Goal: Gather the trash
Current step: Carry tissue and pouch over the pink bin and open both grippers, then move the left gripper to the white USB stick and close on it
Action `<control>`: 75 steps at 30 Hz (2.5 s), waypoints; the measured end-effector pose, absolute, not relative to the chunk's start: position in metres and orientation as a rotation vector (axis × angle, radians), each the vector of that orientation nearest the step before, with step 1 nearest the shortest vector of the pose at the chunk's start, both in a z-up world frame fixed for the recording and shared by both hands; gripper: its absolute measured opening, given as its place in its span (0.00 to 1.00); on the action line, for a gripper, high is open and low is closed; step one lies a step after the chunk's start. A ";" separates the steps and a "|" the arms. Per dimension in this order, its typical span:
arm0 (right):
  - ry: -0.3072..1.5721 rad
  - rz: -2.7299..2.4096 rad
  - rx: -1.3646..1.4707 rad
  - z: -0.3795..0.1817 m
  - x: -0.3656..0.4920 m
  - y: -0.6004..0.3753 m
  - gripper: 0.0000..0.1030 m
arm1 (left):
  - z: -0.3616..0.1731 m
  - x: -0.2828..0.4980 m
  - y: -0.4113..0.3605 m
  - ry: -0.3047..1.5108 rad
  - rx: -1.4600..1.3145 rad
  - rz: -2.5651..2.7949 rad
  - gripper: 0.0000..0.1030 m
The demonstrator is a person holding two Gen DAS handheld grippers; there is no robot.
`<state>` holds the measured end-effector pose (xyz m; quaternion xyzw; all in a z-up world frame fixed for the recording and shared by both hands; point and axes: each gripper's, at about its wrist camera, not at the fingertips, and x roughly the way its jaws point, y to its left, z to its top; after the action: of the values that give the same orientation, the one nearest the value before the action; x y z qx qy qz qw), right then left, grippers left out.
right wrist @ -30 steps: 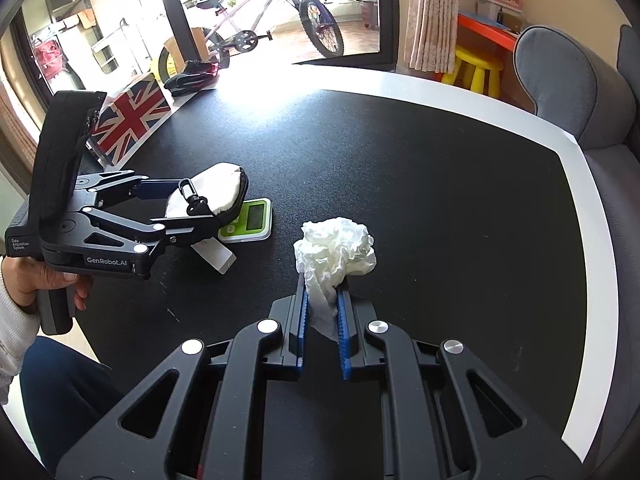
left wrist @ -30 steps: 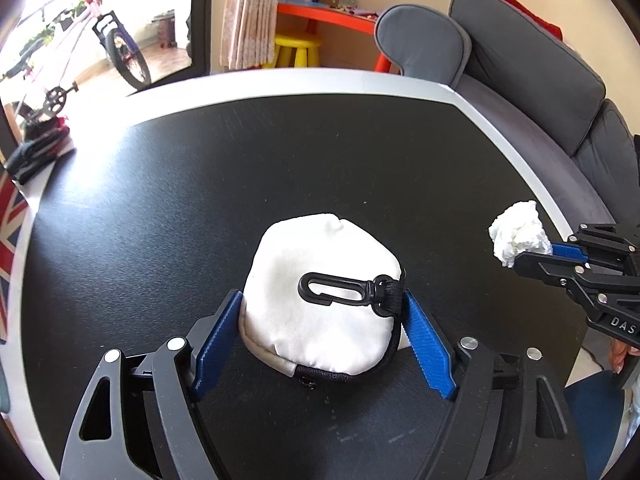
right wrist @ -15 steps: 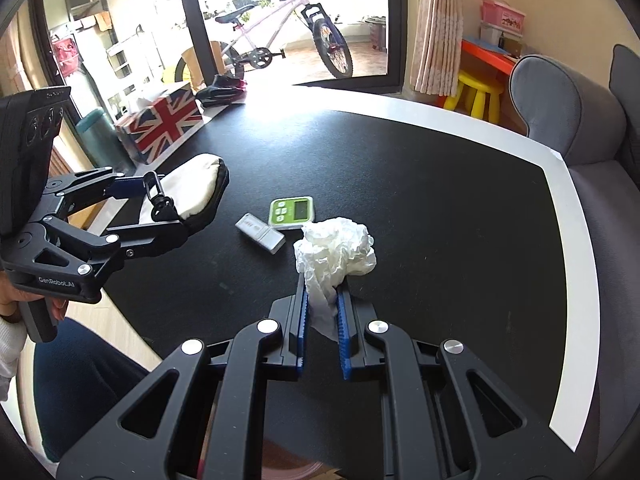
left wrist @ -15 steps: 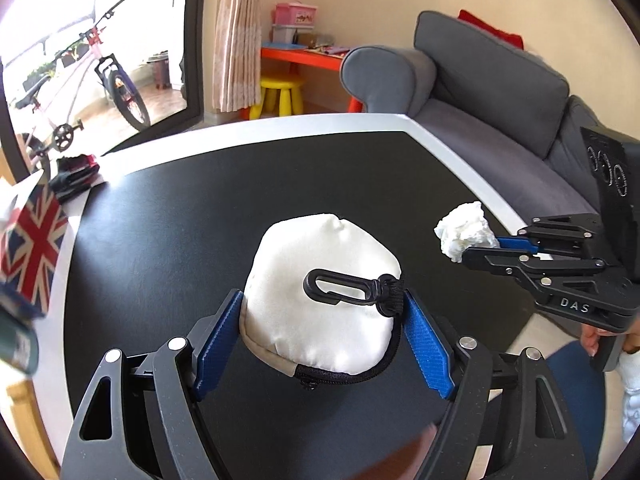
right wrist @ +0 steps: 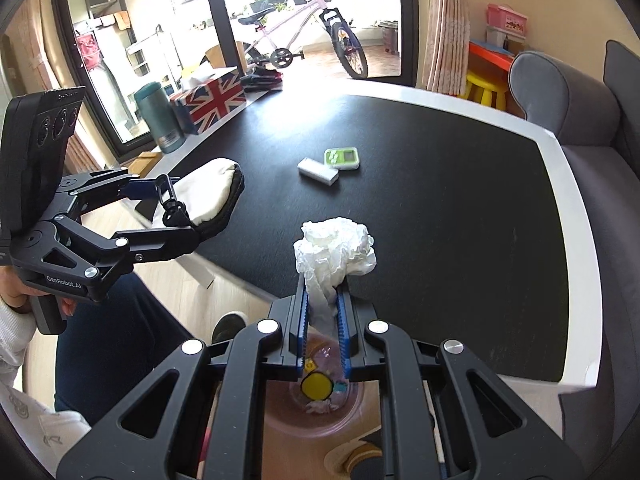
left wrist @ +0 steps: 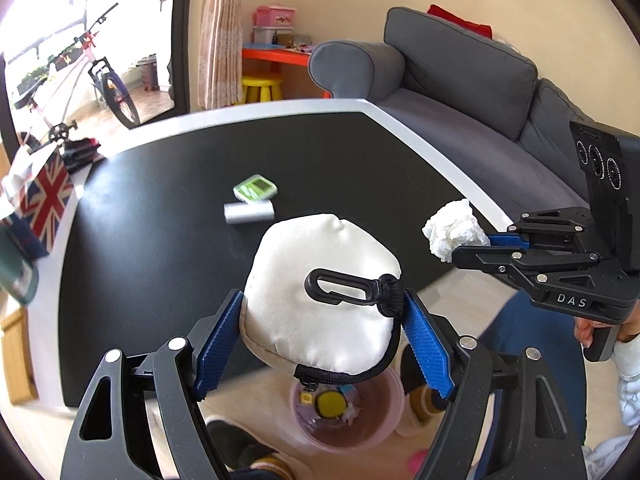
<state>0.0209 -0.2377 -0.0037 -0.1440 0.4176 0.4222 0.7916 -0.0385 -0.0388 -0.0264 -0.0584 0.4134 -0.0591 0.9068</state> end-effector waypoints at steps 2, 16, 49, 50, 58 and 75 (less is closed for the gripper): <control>0.923 0.913 -0.306 -0.012 0.010 -0.243 0.12 | -0.033 -0.046 -0.043 0.866 -0.127 -0.126 0.73; 1.080 0.928 -0.323 -0.073 -0.032 -0.254 0.21 | -0.069 -0.082 -0.059 0.931 -0.183 -0.147 0.73; 0.967 0.803 -0.218 -0.036 -0.013 -0.291 0.91 | -0.067 -0.077 -0.089 0.923 -0.148 -0.214 0.90; 0.966 0.801 -0.218 -0.035 -0.013 -0.292 0.91 | -0.066 -0.076 -0.089 0.921 -0.149 -0.211 0.91; 0.964 0.796 -0.216 -0.035 -0.012 -0.293 0.91 | -0.065 -0.074 -0.080 0.921 -0.162 -0.177 0.93; 0.960 0.837 -0.230 -0.026 -0.005 -0.276 0.91 | -0.048 -0.072 -0.058 0.902 -0.170 -0.122 0.93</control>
<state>-0.0054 -0.2764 -0.0261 -0.1069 0.4470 0.3900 0.7979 -0.0715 -0.0575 -0.0475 -0.0818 0.4351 -0.0590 0.8947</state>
